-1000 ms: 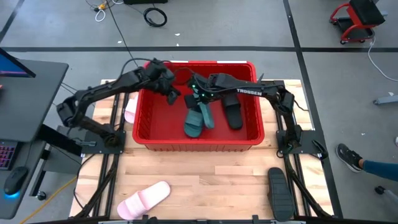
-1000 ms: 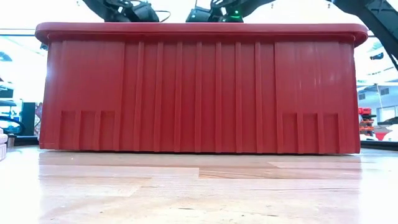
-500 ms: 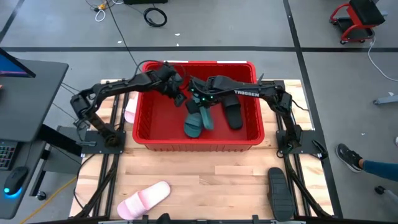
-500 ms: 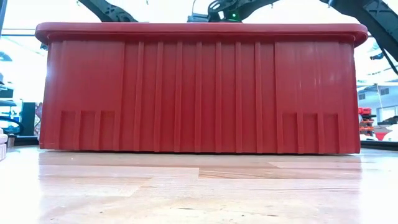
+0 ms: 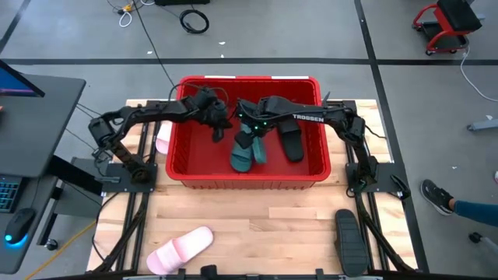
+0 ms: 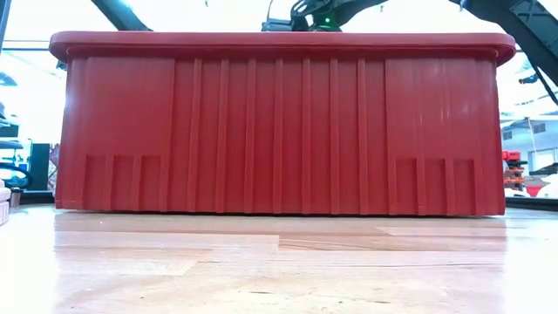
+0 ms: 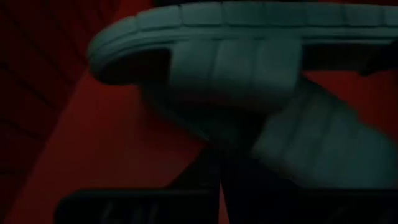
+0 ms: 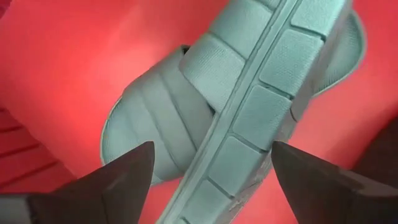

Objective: Pick and place slides into bin
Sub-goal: Put the green slide into the red bin

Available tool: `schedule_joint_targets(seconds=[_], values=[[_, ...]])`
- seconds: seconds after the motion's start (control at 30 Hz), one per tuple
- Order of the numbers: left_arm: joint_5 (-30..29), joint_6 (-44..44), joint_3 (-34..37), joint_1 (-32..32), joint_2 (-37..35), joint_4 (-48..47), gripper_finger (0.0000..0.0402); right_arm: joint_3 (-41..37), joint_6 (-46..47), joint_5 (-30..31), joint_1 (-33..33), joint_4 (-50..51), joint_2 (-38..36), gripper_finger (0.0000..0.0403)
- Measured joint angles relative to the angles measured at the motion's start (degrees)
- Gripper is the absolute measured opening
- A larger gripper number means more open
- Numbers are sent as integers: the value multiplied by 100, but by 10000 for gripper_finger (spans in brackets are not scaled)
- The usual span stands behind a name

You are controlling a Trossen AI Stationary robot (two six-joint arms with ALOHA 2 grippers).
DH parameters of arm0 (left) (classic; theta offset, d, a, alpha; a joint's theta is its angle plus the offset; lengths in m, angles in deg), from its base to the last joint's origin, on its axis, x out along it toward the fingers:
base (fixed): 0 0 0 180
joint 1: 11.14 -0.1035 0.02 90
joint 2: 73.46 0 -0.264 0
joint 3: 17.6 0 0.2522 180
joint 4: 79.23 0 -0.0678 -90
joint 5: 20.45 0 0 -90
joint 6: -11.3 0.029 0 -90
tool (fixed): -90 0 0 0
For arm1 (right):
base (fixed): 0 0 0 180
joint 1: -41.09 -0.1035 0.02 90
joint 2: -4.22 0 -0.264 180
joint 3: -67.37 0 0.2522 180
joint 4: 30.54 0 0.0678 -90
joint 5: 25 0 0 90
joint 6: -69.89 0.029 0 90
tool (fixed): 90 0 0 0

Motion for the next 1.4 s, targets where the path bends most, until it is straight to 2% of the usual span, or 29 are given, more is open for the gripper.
schedule_joint_targets(seconds=[0.2, 0.33, 0.5, 0.63, 0.8, 1.03, 1.17, 1.33, 1.4], values=[[30, 339, 636, 167, 97, 1727, 15, 0, -310, -252, -53, -309, -2, 325], [-13, 663, 586, 214, 497, 2065, 30, 1, -452, -335, -93, -378, -34, 325], [-189, 318, 169, 243, 1053, 1960, 30, 7, -625, -615, -170, -510, -39, 326], [-187, -1, -241, 256, 1134, 2003, 17, 7, -658, -646, -228, -579, -39, 323], [-194, 23, -552, 300, 1134, 2010, 9, 7, -640, -347, -218, -590, -41, 323], [-196, 48, -568, 300, 1134, 1733, 21, 7, -558, -208, -173, -523, -179, 323], [-196, 171, -568, 267, 1130, 1423, 20, 10, -592, 77, -177, -133, -520, 325], [-231, 100, -568, 161, 1126, 1202, 8, 10, -686, 487, -133, 1201, -740, 325], [-233, 94, -568, 133, 1123, 1203, 6, -94, -767, 547, -63, 1241, -718, 325]])
